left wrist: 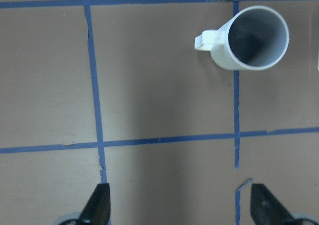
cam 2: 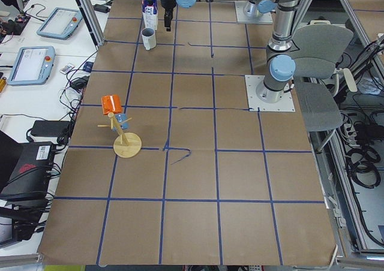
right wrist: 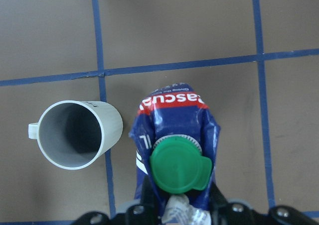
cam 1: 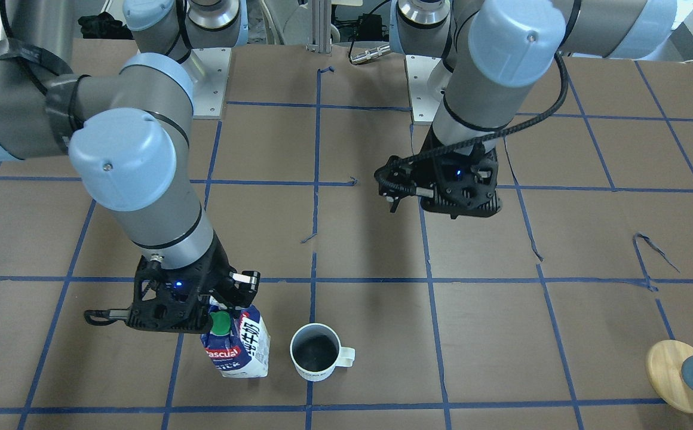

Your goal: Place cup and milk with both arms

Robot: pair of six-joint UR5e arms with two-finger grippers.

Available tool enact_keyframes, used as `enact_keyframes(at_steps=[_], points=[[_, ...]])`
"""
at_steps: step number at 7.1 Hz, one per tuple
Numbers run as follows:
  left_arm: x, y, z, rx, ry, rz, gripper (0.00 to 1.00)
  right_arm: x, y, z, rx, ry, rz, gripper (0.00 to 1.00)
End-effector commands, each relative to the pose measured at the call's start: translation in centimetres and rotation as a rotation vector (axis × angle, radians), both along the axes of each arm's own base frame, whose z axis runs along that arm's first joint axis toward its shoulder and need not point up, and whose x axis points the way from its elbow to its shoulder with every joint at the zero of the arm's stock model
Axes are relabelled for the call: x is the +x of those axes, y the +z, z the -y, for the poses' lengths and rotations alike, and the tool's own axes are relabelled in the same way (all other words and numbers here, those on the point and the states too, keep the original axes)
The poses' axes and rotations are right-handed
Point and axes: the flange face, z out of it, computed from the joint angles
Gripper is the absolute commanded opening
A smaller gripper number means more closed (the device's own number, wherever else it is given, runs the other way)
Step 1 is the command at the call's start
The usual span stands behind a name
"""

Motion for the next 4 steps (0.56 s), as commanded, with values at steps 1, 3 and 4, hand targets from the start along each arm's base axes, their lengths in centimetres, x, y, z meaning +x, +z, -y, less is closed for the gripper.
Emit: enact_keyframes(at_steps=[1, 3, 4], points=[[1.9, 3.2, -5.6, 0.041, -0.01, 0.043, 1.0, 2.4, -1.7, 0.1, 0.0, -0.012, 0.011, 0.18], [2.6, 4.5, -5.4, 0.034, 0.007, 0.04, 1.0, 3.5, -1.8, -0.3, -0.003, -0.006, 0.013, 0.21], [2.7, 5.6, -4.5, 0.034, 0.012, 0.041, 1.0, 3.7, -1.9, -0.4, 0.0, -0.004, 0.013, 0.24]])
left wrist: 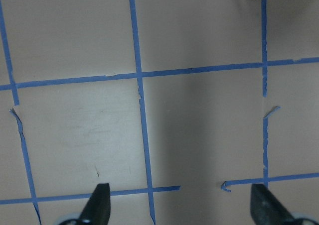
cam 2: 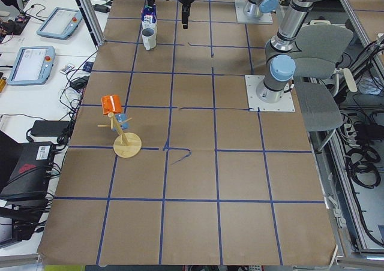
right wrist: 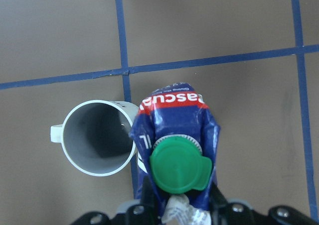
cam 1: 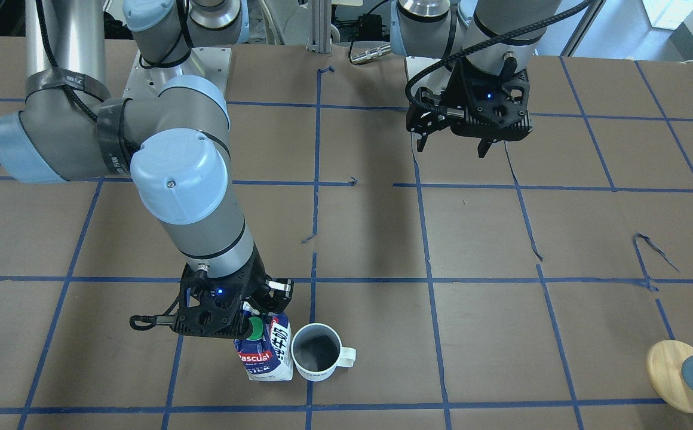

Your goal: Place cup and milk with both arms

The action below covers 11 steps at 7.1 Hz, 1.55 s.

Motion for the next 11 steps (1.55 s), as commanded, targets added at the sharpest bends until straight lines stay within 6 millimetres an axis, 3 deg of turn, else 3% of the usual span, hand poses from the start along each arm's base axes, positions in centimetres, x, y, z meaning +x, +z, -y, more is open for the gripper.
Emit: enact_keyframes(at_steps=[1, 4, 5, 7, 8, 9, 10, 11], points=[[0.4, 1.8, 1.0, -0.005, 0.008, -0.003, 1.0, 0.4, -0.3, -0.2, 0.004, 0.008, -0.001, 0.37], [0.5, 1.7, 1.0, -0.007, 0.011, -0.006, 1.0, 0.2, -0.3, 0.2, -0.013, 0.016, -0.015, 0.94], [0.5, 1.7, 1.0, -0.007, 0.011, -0.006, 1.0, 0.3, 1.0, 0.6, -0.06, 0.018, -0.008, 1.0], [0.6, 1.8, 1.0, -0.01, 0.013, -0.006, 1.0, -0.2, 4.6, 1.5, -0.063, 0.035, -0.014, 1.0], [0.9, 1.8, 1.1, -0.01, 0.017, -0.006, 1.0, -1.7, 7.0, 1.9, -0.051, 0.083, -0.047, 1.0], [1.3, 1.9, 1.2, -0.011, 0.026, -0.009, 1.0, -5.8, 8.8, 2.0, -0.058, 0.105, -0.149, 1.0], [1.4, 2.0, 1.2, -0.013, 0.028, -0.009, 1.0, -10.5, 9.7, -0.9, 0.064, 0.152, -0.161, 1.0], [1.4, 2.0, 1.2, -0.013, 0.028, -0.008, 1.0, -13.6, 12.9, -5.6, 0.035, 0.182, -0.122, 1.0]])
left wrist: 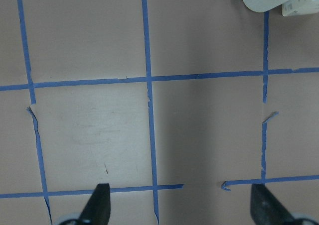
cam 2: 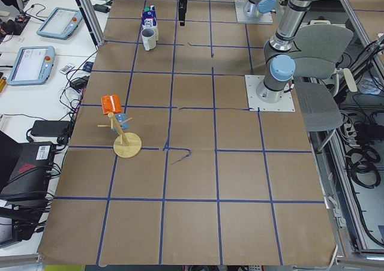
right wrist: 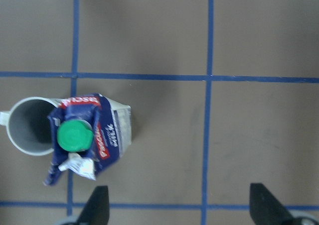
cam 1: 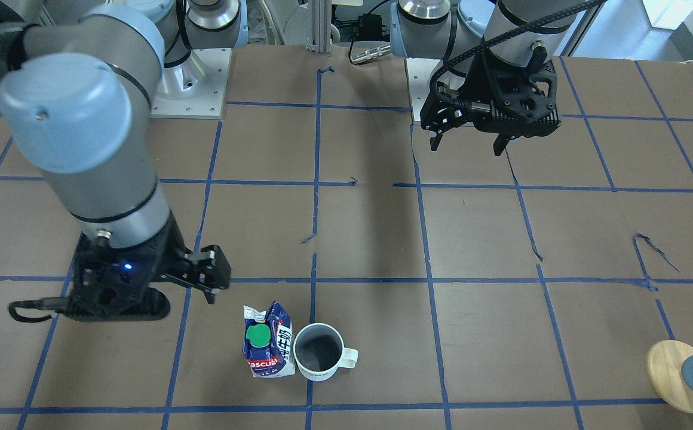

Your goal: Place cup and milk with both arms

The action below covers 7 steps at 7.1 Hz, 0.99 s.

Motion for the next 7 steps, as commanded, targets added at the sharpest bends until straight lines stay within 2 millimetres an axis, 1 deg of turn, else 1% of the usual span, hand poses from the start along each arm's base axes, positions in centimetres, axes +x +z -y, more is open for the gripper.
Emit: enact_keyframes(at_steps=[1, 2, 3, 4, 5, 7], points=[[0.1, 0.0, 0.0, -0.001, 0.002, 0.001, 1.0, -6.7, 2.7, -7.1, -0.027, 0.024, 0.045, 1.0], [0.2, 0.0, 0.0, -0.001, 0.003, 0.001, 1.0, -6.8, 1.9, -7.7, -0.06, 0.021, 0.009, 1.0], [0.2, 0.0, 0.0, -0.001, 0.003, 0.001, 1.0, -6.5, 2.7, -7.7, -0.069, 0.024, 0.014, 1.0], [0.2, 0.0, 0.0, -0.001, 0.003, 0.001, 1.0, -3.9, 1.7, -9.5, -0.031, 0.05, 0.01, 1.0], [0.2, 0.0, 0.0, -0.001, 0.003, 0.002, 1.0, -1.5, 1.8, -11.9, -0.052, 0.091, -0.013, 1.0], [0.2, 0.1, 0.1, -0.002, 0.005, 0.001, 1.0, -1.9, 1.6, -11.2, -0.061, 0.096, -0.023, 1.0]])
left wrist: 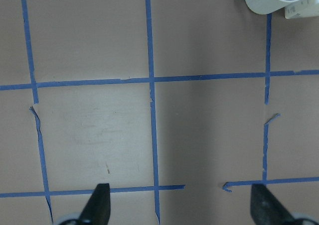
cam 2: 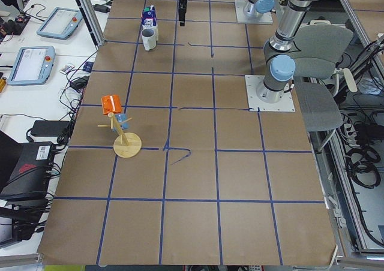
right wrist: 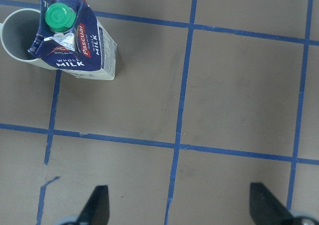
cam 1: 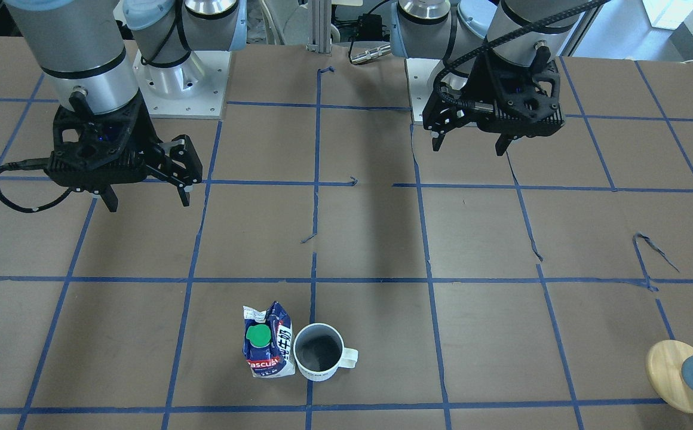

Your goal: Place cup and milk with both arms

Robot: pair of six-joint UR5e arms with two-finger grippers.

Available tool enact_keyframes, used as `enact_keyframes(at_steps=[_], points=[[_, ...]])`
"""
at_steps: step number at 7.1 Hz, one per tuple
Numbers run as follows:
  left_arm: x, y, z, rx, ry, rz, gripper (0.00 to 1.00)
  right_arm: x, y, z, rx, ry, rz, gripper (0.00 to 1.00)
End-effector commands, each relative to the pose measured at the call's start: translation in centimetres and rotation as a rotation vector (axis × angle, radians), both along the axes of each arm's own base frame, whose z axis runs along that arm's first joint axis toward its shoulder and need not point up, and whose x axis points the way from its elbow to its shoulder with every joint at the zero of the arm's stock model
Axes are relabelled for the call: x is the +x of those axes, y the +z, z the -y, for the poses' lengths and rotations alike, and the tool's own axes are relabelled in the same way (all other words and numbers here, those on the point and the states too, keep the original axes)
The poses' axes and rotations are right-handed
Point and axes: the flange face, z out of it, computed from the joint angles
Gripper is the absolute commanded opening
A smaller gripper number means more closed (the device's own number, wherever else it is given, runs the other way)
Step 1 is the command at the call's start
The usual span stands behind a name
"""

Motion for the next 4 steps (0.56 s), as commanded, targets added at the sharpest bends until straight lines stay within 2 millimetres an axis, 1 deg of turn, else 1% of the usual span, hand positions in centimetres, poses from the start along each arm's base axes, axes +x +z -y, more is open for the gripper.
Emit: enact_keyframes(at_steps=[1, 2, 3, 4], points=[[0.0, 0.0, 0.0, -0.001, 0.001, 0.0, 1.0, -0.4, 0.1, 0.1, -0.008, 0.003, -0.001, 1.0], [0.0, 0.0, 0.0, 0.0, 0.001, 0.0, 1.0, -0.9, 1.3, 0.3, -0.026, -0.008, -0.001, 1.0], [0.1, 0.0, 0.0, 0.0, 0.001, 0.001, 1.0, -1.0, 2.2, 0.5, -0.006, -0.016, 0.006, 1.0], [0.0, 0.0, 0.0, 0.0, 0.001, 0.0, 1.0, -0.9, 3.2, 0.2, 0.021, -0.03, 0.014, 1.0]])
